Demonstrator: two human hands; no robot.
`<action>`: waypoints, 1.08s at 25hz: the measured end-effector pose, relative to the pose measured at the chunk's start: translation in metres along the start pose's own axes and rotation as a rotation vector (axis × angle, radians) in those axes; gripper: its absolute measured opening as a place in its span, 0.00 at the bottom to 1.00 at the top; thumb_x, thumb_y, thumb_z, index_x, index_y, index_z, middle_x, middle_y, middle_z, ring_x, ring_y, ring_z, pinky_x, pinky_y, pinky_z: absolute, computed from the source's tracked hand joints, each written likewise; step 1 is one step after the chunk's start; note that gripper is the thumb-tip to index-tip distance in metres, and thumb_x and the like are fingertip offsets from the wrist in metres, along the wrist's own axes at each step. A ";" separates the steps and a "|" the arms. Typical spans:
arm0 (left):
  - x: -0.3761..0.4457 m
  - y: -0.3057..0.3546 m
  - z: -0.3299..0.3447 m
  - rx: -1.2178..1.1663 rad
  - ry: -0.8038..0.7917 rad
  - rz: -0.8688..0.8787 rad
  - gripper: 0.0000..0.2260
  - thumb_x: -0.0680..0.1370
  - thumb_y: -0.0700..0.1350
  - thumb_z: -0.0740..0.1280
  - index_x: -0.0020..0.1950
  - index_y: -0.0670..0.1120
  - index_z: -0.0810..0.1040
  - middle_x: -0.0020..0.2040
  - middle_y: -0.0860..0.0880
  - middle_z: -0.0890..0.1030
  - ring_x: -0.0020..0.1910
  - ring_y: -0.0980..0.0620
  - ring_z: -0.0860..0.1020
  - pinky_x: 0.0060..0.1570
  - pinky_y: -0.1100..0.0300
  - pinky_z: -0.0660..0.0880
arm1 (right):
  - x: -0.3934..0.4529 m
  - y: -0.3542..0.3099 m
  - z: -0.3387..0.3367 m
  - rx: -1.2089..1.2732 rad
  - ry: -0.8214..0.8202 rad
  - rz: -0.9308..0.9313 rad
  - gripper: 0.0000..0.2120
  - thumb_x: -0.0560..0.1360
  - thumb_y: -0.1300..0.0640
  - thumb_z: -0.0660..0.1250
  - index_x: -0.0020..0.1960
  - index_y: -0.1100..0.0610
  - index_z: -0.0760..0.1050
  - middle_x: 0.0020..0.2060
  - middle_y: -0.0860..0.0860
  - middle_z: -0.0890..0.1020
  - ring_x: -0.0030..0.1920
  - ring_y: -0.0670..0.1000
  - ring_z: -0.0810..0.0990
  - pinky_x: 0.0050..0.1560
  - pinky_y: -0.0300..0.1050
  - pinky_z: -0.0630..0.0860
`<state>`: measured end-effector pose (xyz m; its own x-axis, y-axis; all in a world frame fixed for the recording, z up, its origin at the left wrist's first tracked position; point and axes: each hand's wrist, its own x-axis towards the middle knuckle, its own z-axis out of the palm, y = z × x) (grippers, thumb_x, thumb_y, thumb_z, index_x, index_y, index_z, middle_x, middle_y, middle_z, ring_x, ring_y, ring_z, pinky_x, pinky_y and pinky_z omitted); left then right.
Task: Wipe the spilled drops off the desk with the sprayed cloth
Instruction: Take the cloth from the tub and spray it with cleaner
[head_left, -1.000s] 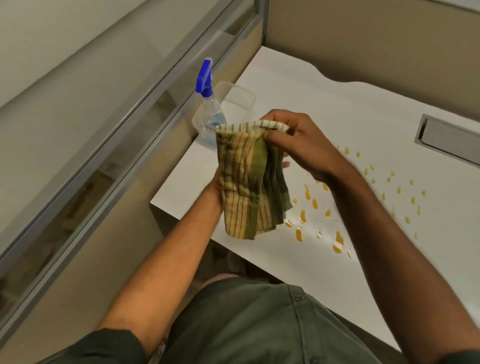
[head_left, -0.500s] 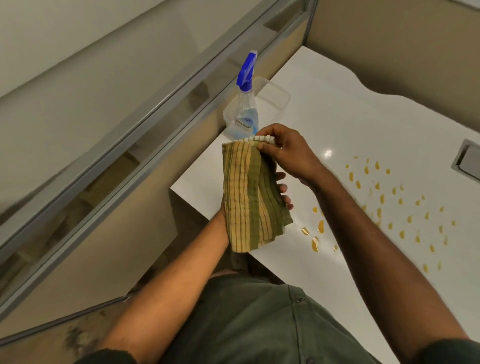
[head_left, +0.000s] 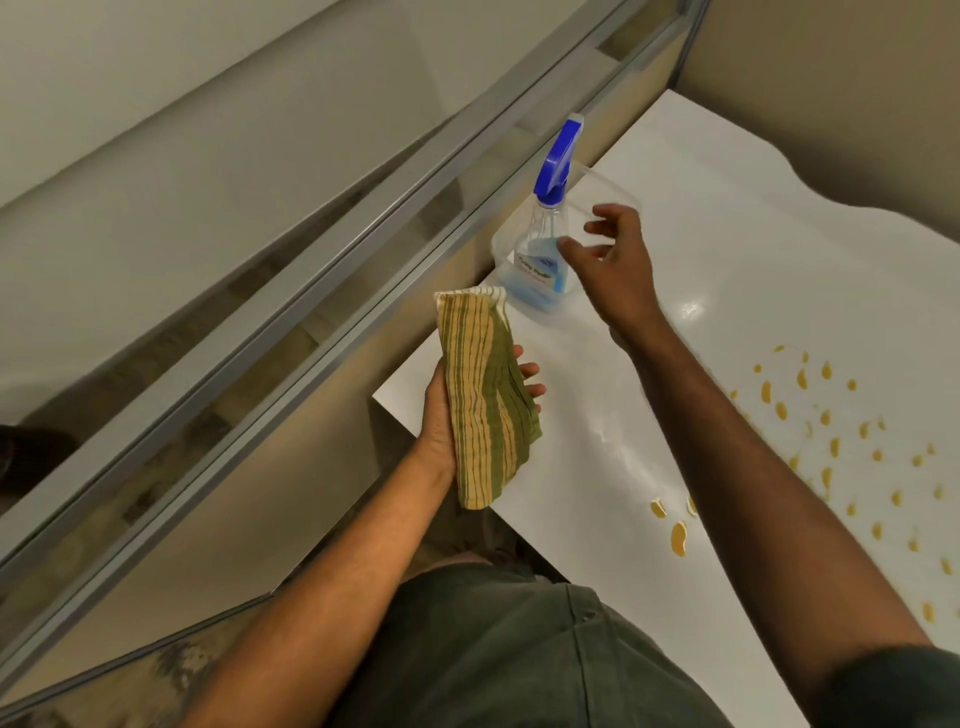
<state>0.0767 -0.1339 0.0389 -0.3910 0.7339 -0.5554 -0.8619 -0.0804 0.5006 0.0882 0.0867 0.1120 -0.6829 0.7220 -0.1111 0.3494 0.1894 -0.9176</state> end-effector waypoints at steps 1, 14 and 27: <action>0.003 0.006 0.001 -0.018 0.011 0.013 0.37 0.77 0.68 0.61 0.75 0.42 0.73 0.66 0.39 0.80 0.64 0.38 0.80 0.70 0.39 0.70 | 0.008 -0.006 0.004 0.005 0.003 -0.032 0.32 0.78 0.51 0.75 0.76 0.56 0.65 0.71 0.53 0.75 0.64 0.49 0.78 0.59 0.40 0.80; 0.032 0.027 -0.011 -0.116 -0.237 -0.066 0.38 0.82 0.69 0.44 0.76 0.43 0.71 0.68 0.41 0.79 0.69 0.39 0.76 0.77 0.35 0.60 | 0.049 -0.037 -0.003 0.104 -0.021 -0.186 0.33 0.82 0.59 0.70 0.81 0.64 0.60 0.73 0.61 0.74 0.71 0.58 0.76 0.72 0.55 0.78; 0.046 0.036 0.015 -0.040 -0.174 -0.050 0.35 0.81 0.69 0.51 0.73 0.44 0.76 0.68 0.42 0.80 0.69 0.40 0.77 0.75 0.37 0.65 | -0.096 -0.028 -0.065 0.027 -0.197 -0.131 0.09 0.82 0.53 0.65 0.59 0.55 0.77 0.49 0.53 0.84 0.37 0.42 0.81 0.39 0.37 0.80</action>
<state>0.0330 -0.0928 0.0415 -0.2888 0.8429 -0.4539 -0.8923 -0.0652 0.4467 0.1857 0.0553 0.1731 -0.8339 0.5486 -0.0605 0.2345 0.2530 -0.9386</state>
